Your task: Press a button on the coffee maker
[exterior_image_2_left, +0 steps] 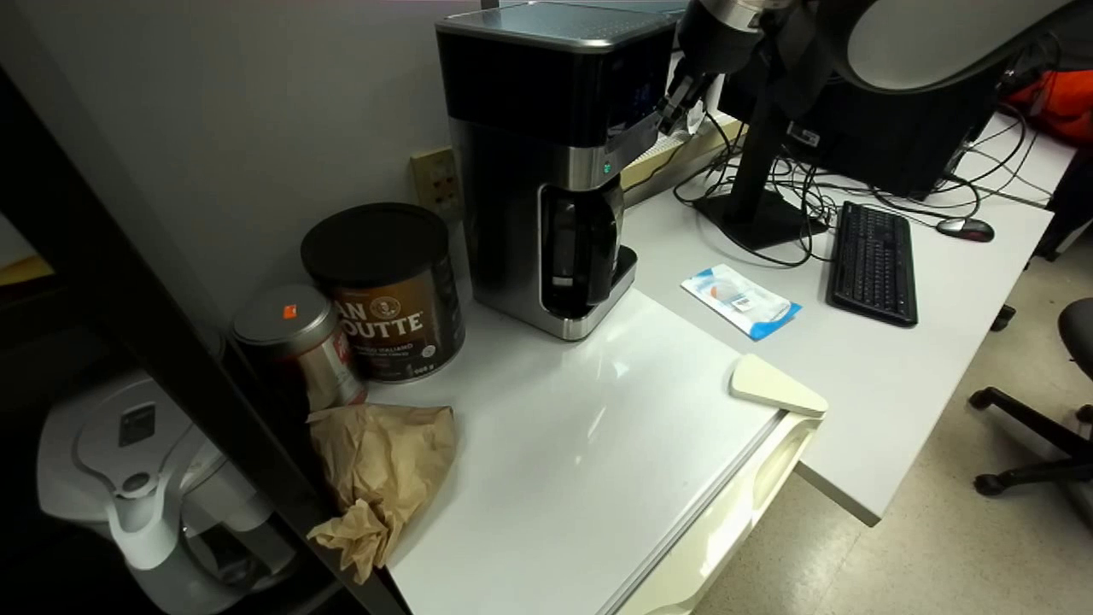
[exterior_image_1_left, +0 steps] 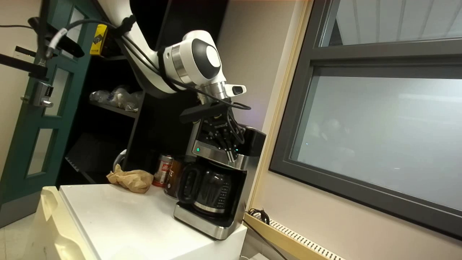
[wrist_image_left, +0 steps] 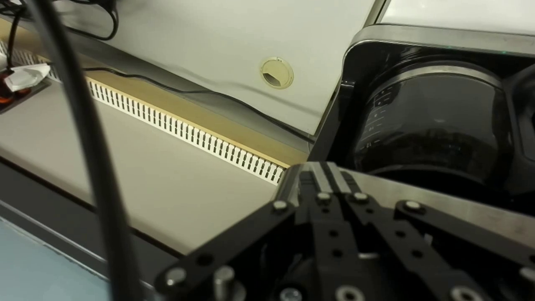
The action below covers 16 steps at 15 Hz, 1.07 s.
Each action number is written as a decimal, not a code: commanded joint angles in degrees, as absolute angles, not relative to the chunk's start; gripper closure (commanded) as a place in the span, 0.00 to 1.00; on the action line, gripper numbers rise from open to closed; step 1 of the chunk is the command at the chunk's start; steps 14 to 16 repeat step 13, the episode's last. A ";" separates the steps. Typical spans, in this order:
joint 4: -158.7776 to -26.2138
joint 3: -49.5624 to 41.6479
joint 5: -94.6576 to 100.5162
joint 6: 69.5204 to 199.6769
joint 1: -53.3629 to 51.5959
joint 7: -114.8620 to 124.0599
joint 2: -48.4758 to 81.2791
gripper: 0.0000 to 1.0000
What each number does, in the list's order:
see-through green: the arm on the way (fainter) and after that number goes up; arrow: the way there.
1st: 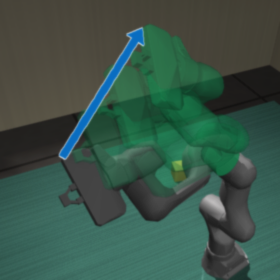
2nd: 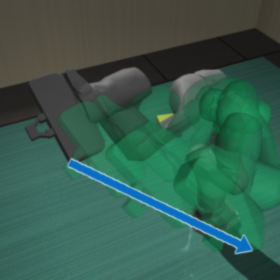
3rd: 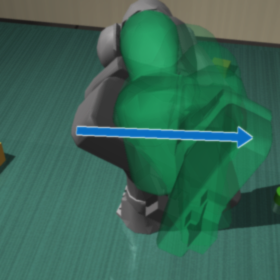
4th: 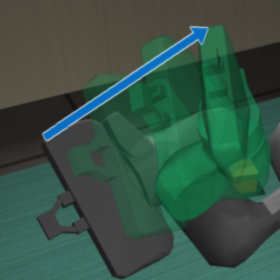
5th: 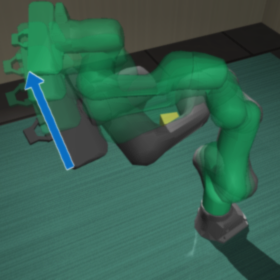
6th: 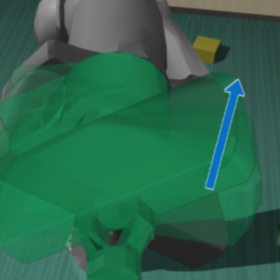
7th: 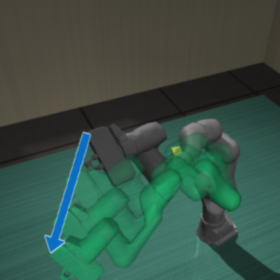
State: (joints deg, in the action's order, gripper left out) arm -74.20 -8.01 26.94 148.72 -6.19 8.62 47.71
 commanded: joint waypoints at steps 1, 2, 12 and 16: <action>-73.30 -8.67 25.05 149.05 -6.80 6.43 47.95 1.00; -75.30 -8.88 25.40 149.41 -7.01 6.56 46.66 1.00; -103.72 -13.16 33.10 154.84 -11.21 9.29 27.84 1.00; -106.48 -13.68 34.67 155.72 -11.48 9.80 25.85 1.00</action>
